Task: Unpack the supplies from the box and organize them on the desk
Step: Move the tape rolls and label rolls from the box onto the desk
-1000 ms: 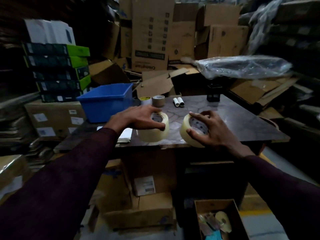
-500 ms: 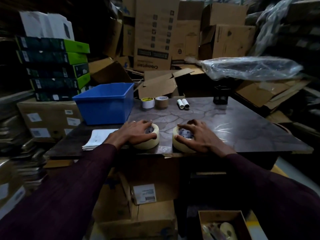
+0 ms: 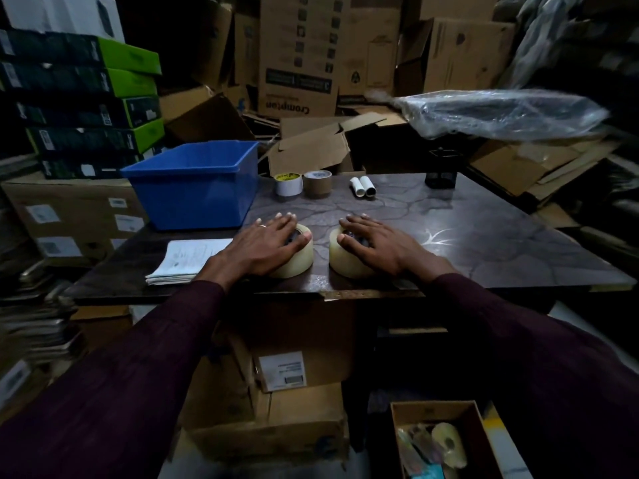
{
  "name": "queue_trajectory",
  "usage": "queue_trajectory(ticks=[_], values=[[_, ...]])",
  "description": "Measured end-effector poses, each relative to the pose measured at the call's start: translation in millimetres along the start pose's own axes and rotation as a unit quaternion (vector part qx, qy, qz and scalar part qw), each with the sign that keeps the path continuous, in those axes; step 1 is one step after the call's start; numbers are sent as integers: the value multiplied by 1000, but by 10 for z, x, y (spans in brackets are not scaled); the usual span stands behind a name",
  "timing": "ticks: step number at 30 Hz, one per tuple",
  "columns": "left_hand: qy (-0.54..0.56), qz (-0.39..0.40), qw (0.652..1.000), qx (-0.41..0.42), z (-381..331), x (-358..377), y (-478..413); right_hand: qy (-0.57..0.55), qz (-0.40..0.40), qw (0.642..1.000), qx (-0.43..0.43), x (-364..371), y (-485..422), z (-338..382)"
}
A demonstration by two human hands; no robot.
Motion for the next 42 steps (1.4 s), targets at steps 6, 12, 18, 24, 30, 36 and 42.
queue_trajectory(ticks=[6, 12, 18, 24, 30, 36, 42], values=[[-2, 2, 1000, -3, 2, 36, -20, 2, 4, 1000, 1, 3, -36, 2], [1, 9, 1000, -1, -41, 15, 18, 10, 6, 1000, 8, -12, -10, 22], [6, 8, 1000, 2, -55, 2, 11, 23, 9, 1000, 13, -41, 17, 48], [-19, 11, 1000, 11, -65, 14, 12, 15, -1, 1000, 14, -73, 101, 86], [-36, 44, 998, -4, -113, -85, 29, -83, -123, 989, 23, -96, 236, 126], [107, -201, 973, 34, -638, -238, 306, -86, -260, 962, 13, -249, 663, -225], [225, -321, 897, 204, -1628, 180, 805, 0, -392, 919, 52, -248, 1422, -911]])
Point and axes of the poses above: each hand's wrist, its own y-axis away from the middle knuckle, its own x-axis out of the palm, z = x × y, the point moved 1 cm from there along -y, towards the middle knuckle, and after that the axes turned 9 degrees about -z, right-handed, at the moved point
